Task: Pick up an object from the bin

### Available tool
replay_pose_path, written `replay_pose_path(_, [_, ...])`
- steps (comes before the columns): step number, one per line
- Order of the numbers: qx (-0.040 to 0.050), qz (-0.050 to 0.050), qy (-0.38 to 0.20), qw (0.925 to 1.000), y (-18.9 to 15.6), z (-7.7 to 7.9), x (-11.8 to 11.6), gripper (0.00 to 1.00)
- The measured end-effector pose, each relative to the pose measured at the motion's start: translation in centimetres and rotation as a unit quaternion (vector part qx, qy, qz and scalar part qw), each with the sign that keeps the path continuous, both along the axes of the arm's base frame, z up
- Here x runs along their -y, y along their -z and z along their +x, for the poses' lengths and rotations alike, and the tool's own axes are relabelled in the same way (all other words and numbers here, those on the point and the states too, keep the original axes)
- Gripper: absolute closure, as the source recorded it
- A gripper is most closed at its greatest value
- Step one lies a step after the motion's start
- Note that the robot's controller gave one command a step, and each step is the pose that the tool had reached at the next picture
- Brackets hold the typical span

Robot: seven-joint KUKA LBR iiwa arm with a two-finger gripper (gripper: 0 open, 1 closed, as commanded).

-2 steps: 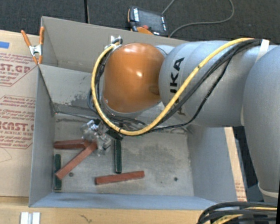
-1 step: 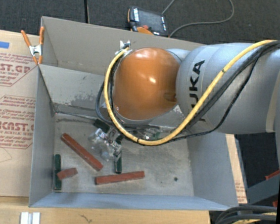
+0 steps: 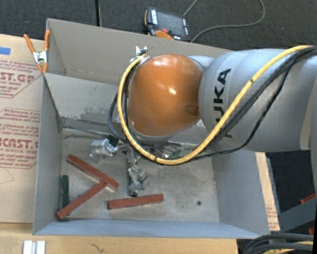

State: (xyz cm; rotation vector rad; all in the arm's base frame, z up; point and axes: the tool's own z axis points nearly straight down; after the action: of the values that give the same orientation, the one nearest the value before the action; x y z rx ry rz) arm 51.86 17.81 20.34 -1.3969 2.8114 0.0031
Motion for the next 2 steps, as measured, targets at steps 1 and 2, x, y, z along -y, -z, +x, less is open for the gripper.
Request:
replay_pose_path(1, [0.0029, 0.002, -0.031, 0.9995, 13.48, -2.84, 3.25, 0.0])
replay_pose_path(2, [0.0064, 0.004, -0.03, 0.9995, 12.88, -2.54, 3.04, 1.0])
